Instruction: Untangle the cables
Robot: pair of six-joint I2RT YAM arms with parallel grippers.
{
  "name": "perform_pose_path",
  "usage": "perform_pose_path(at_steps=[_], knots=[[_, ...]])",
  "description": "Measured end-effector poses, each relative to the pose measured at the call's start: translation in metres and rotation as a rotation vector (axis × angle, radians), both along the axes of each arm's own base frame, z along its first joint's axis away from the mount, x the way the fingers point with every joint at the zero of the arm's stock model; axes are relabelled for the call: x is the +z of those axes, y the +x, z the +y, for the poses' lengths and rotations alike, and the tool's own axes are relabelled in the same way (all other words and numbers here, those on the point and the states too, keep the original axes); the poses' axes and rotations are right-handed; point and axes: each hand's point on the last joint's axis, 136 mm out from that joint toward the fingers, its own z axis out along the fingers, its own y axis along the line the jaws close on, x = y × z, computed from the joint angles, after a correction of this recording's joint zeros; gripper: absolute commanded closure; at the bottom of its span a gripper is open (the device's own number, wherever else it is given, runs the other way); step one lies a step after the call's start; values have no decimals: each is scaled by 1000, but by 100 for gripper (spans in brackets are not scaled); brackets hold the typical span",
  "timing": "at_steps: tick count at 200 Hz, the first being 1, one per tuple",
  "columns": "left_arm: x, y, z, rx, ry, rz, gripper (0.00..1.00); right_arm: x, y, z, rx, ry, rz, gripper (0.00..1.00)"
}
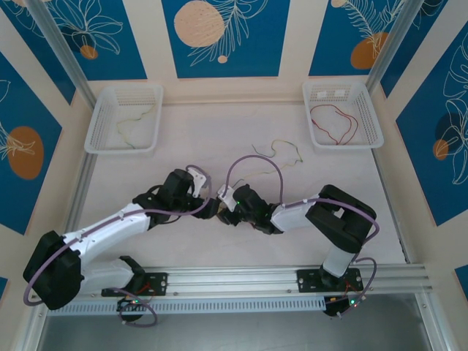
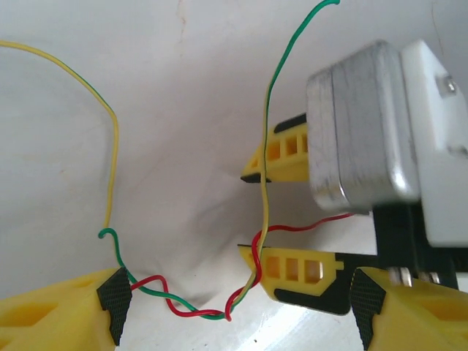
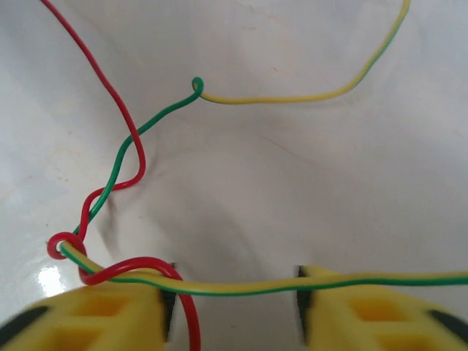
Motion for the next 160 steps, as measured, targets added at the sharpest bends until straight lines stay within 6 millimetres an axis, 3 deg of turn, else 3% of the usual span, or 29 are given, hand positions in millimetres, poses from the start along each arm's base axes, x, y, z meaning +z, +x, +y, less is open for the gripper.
perform_pose_path(at_steps=[8, 23, 30, 71, 111, 160], knots=[[1, 1, 1, 7, 2, -5, 21, 0, -1, 1, 6, 3, 6, 70], [2, 2, 4, 18, 7, -17, 21, 0, -4, 1, 16, 6, 19, 87], [3, 2, 5, 23, 7, -21, 21, 2, -5, 1, 21, 8, 23, 100], [9, 7, 11, 63, 10, -52, 21, 30, -11, 3, 52, 53, 9, 100], [16, 9, 10, 66, -12, -82, 23, 72, -19, 2, 93, 131, -14, 100], [54, -9, 13, 17, -190, -254, 31, 121, -14, -18, 112, 255, -18, 100]])
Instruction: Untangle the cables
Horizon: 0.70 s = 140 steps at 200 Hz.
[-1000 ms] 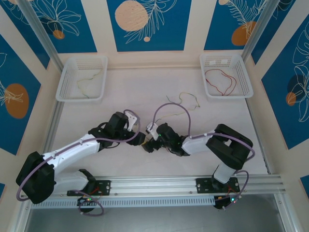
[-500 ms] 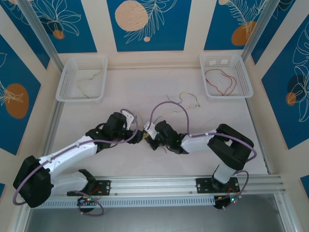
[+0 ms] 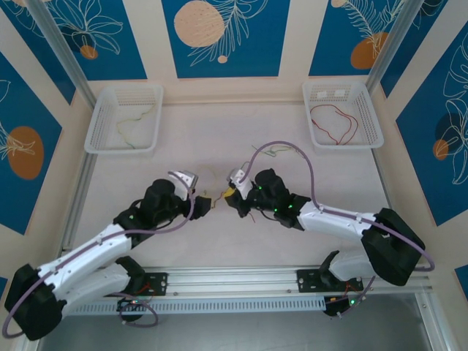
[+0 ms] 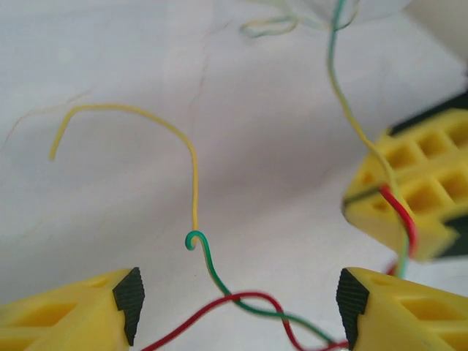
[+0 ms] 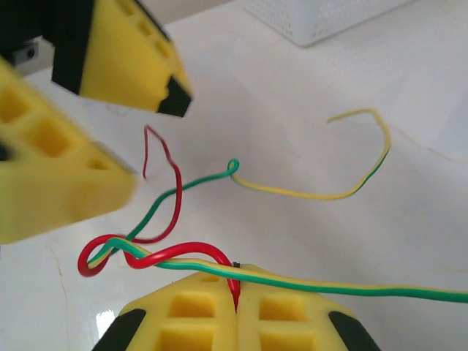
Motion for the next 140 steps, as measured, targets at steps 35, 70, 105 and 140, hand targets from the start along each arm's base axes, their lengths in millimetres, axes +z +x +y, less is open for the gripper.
perform_pose_path(at_steps=[35, 70, 105, 140], knots=[[19, -15, -14, -133, -57, -61, 28, 20, 5, -21, -7, 75, 19, 100], [21, -20, -19, -185, -54, -95, 16, 34, 1, -35, 26, 123, 56, 100], [17, -13, -11, -136, -29, -129, 17, 48, -11, -43, 79, 160, 74, 100], [12, -12, -5, -109, -21, -144, 19, 58, -22, -50, 114, 194, 76, 100]])
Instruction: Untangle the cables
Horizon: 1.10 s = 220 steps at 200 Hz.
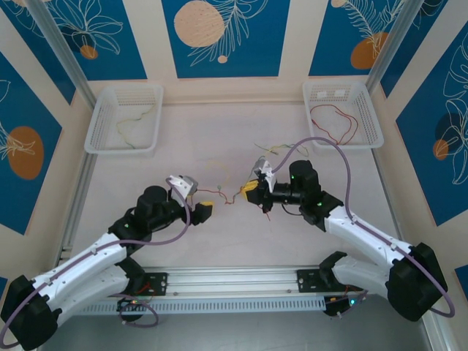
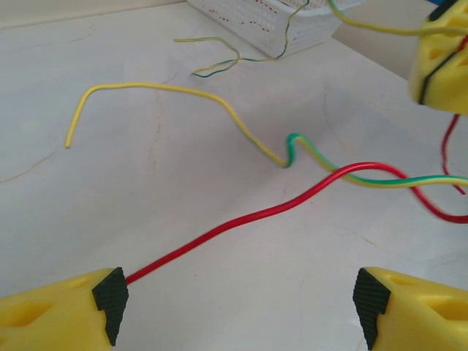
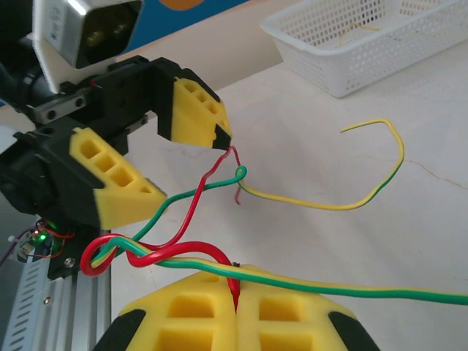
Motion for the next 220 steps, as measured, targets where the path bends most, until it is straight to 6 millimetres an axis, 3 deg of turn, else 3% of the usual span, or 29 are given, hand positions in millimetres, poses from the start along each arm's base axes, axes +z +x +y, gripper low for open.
perform_pose_path(at_steps=[46, 74, 101, 127, 144, 158, 199, 208, 220], knots=[[1, 3, -3, -14, 8, -31, 12, -1, -13, -4, 50, 5, 44, 100], [1, -1, -12, -79, 11, -49, 14, 2, -15, -10, 48, 23, 47, 100], [-5, -5, -19, -134, 23, -47, 40, 3, -17, -12, 54, 35, 61, 100], [-10, -8, -25, -175, 35, -47, 76, 3, -17, -12, 52, 38, 66, 100], [-11, -9, -26, -181, 41, -49, 84, 1, -17, -13, 46, 34, 74, 100], [-11, -9, -26, -182, 43, -53, 99, -2, -15, -14, 33, 30, 84, 100], [-4, -6, -22, -155, 41, -80, 100, -4, -6, -19, -36, 18, 73, 100], [-2, -5, -21, -145, 40, -89, 100, -3, -5, -20, -46, 17, 71, 91], [0, -3, -19, -131, 40, -97, 100, -3, -2, -21, -66, 15, 71, 57]])
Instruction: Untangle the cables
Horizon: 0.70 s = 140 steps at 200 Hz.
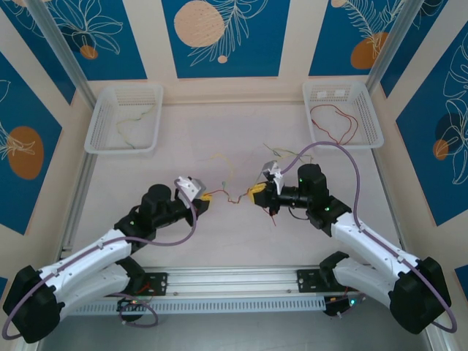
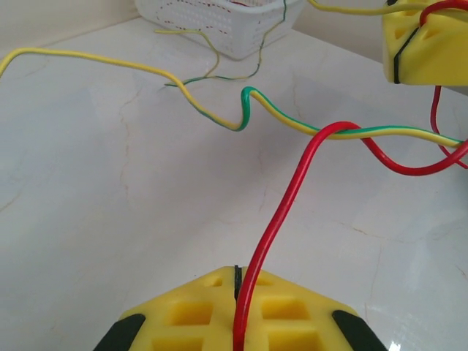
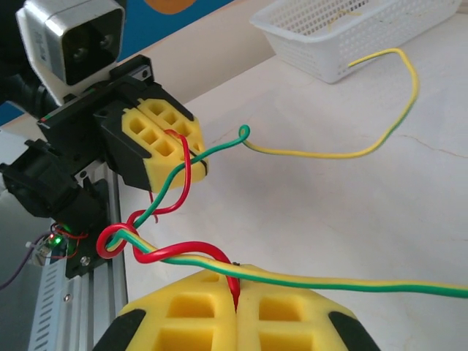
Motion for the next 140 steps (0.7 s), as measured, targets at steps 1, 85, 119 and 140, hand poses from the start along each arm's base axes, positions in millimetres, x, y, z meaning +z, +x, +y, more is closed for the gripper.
perform_pose_path(at_steps=[1, 85, 119, 140], knots=[[0, 0, 0, 2, 0, -1, 100, 0, 0, 0, -3, 0, 1, 52], [5, 18, 19, 146, 25, -45, 100, 28, -8, -16, -135, -13, -153, 20], [3, 18, 19, 142, 34, -48, 100, 9, -8, -7, -149, -112, -296, 33], [0, 17, 20, 139, 55, -50, 100, -23, -12, 11, -82, -221, -424, 33]])
